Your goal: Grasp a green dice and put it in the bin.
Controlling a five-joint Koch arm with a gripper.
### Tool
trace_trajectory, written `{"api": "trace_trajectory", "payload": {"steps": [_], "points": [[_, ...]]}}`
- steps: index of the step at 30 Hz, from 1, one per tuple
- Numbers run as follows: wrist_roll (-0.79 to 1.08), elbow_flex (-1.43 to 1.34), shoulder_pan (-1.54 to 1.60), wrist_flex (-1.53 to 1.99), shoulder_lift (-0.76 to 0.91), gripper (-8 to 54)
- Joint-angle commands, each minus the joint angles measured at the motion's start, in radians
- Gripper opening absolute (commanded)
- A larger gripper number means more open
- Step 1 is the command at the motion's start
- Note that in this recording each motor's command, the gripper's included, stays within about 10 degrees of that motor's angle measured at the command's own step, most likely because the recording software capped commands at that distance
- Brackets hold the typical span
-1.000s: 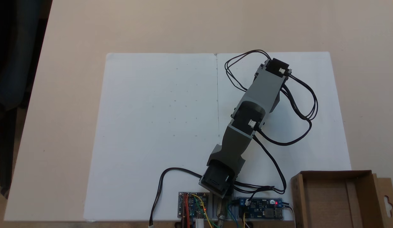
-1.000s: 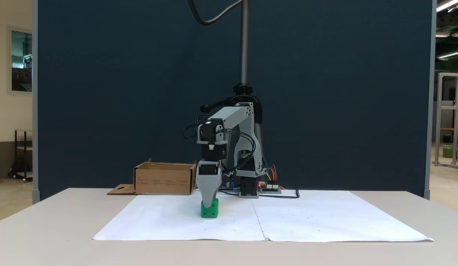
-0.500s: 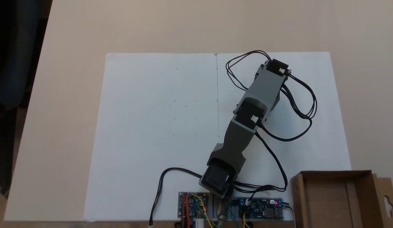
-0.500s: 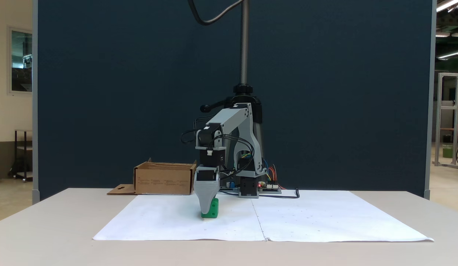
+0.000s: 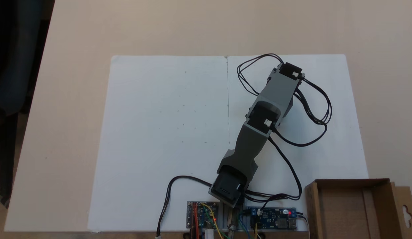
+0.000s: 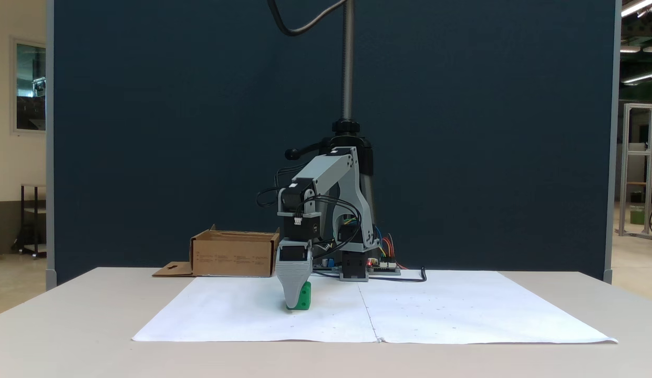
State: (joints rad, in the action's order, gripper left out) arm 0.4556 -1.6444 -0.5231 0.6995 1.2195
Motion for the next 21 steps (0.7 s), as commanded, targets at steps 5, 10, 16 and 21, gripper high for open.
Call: {"api": "trace_trajectory", "payload": {"steps": [5, 10, 16, 21], "points": [[0.089, 0.038, -0.005, -0.035, 0.017, 39.7], [0.089, 0.037, -0.005, -0.038, 0.014, 38.8], [0.089, 0.028, -0.005, -0.060, 0.014, 34.6], [0.089, 0.017, -0.003, -0.061, 0.014, 28.4]]}}
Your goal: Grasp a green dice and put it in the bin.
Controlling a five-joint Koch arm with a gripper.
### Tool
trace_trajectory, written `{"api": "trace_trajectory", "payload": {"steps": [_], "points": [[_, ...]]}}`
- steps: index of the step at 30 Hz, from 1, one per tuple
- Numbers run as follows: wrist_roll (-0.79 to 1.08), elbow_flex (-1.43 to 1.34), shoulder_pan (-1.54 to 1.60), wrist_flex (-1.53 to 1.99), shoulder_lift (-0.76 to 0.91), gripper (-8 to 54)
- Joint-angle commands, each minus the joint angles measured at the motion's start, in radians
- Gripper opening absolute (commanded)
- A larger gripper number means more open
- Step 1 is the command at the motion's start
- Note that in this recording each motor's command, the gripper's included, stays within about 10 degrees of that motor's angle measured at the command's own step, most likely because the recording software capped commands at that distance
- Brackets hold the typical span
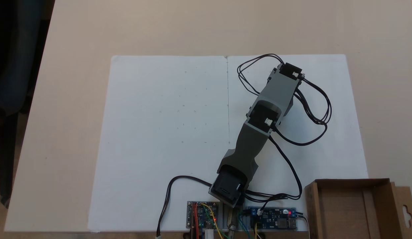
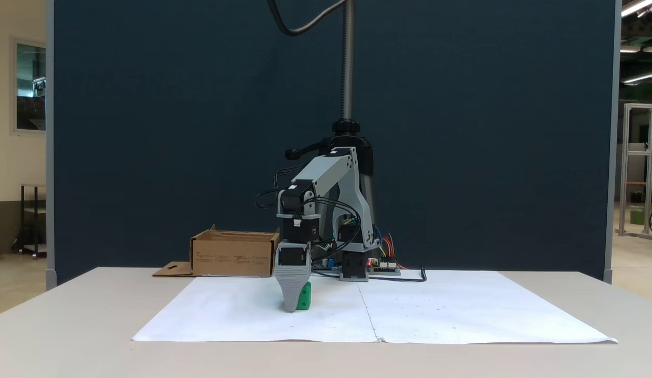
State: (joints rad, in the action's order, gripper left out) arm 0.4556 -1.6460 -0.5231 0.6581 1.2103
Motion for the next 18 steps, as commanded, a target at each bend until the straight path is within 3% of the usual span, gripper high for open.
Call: {"api": "trace_trajectory", "payload": {"steps": [1, 3, 8, 14, 18], "points": [[0.089, 0.014, -0.003, -0.020, 0.023, 27.0], [0.089, 0.011, -0.002, -0.020, 0.023, 26.7], [0.089, 0.005, 0.002, -0.020, 0.023, 12.0], [0.072, 0.005, 0.002, -0.041, 0.041, 11.9], [0.002, 0.005, -0.006, -0.087, 0.146, 11.9]]}}
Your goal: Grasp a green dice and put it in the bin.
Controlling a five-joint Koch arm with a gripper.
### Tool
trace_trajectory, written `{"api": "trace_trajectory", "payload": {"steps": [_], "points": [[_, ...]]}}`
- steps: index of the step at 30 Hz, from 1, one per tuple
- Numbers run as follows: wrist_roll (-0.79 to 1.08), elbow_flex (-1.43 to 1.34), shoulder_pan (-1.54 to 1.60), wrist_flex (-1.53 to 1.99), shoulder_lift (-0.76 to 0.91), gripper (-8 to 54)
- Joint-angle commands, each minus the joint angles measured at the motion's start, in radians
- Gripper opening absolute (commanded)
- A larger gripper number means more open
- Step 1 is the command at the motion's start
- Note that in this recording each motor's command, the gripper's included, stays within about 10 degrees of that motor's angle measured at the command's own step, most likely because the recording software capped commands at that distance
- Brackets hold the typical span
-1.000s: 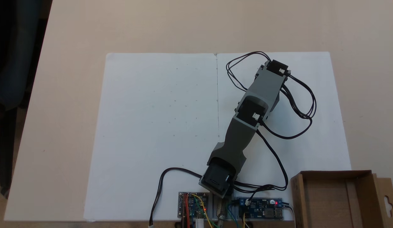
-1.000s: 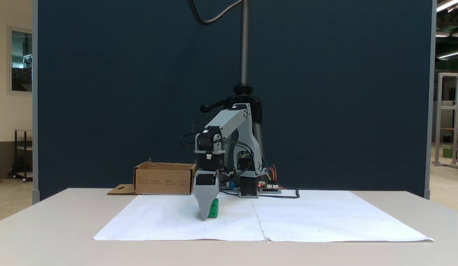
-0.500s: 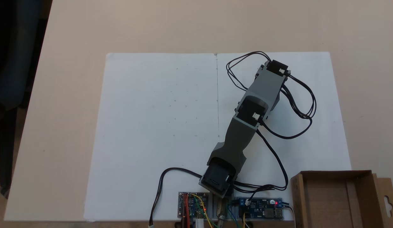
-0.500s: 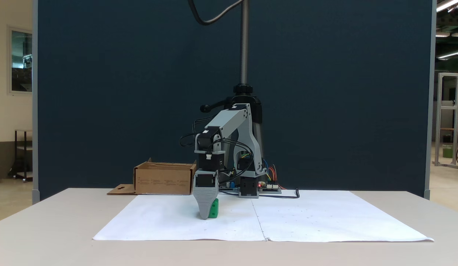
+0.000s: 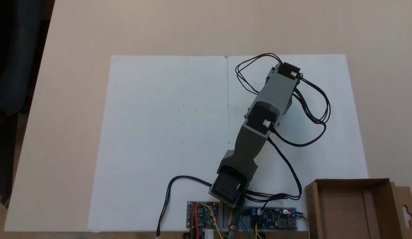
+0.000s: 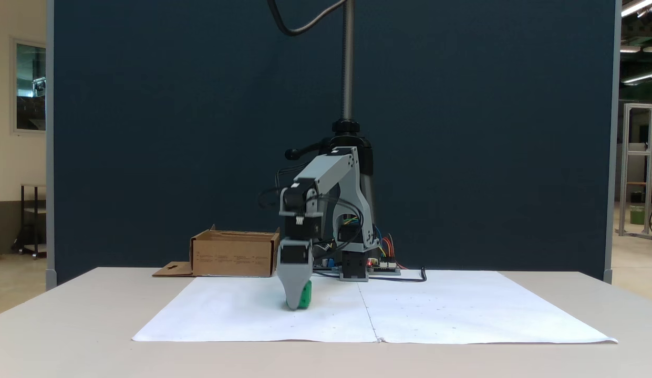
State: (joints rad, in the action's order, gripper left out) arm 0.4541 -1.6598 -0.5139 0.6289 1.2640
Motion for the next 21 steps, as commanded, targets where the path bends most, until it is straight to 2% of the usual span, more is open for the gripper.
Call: {"api": "trace_trajectory", "payload": {"steps": [1, 10, 20, 21], "points": [[-0.020, 0.020, -0.023, -0.077, 0.126, 11.9], [-0.187, 0.028, -0.189, -0.092, 0.382, 11.9], [-0.268, 0.129, -0.483, -0.106, 0.416, 11.9], [-0.268, 0.164, -0.594, -0.106, 0.416, 11.9]]}}
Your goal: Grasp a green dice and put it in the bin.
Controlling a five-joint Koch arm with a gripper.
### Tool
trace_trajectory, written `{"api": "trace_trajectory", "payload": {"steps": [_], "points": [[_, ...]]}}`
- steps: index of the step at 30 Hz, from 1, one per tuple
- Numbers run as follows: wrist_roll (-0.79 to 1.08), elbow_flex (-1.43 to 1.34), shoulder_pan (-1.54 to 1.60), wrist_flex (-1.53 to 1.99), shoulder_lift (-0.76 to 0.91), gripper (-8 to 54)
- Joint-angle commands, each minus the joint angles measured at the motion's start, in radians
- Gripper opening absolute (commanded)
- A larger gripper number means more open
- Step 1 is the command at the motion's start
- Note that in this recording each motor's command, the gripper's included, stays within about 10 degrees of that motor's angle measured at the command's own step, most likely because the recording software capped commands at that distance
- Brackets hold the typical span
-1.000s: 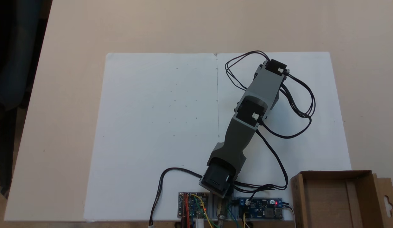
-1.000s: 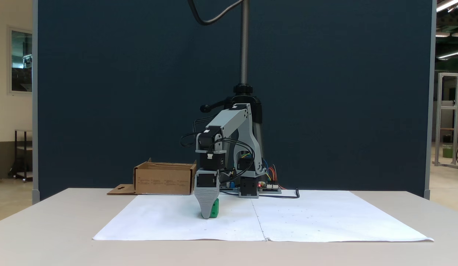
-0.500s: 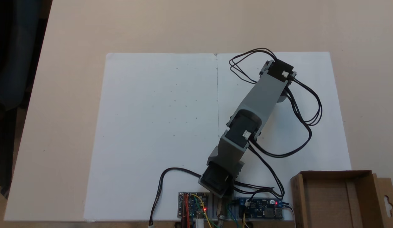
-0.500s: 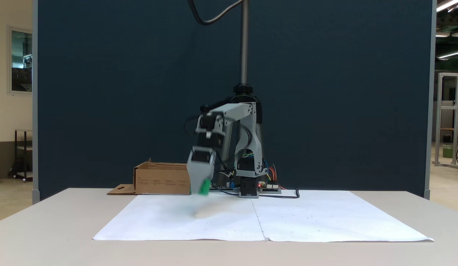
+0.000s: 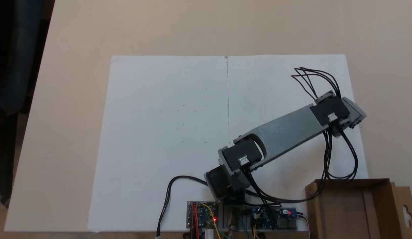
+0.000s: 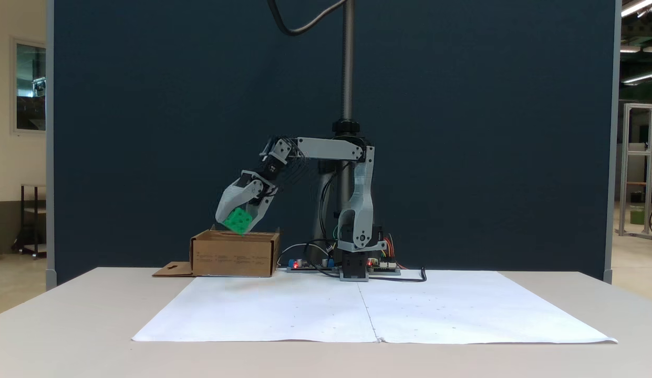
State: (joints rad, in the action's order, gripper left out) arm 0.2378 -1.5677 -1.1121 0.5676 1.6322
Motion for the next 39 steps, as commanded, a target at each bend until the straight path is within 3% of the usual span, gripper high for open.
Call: {"api": "trace_trajectory", "payload": {"steps": [1, 4, 16, 39], "points": [[-0.052, 0.094, -0.084, -0.043, 0.043, 11.9], [-0.052, 0.114, -0.295, -0.041, 0.040, 11.9], [-0.041, 0.114, -0.630, 0.005, -0.015, 11.9], [0.012, 0.094, -0.701, 0.144, -0.153, 11.9]]}}
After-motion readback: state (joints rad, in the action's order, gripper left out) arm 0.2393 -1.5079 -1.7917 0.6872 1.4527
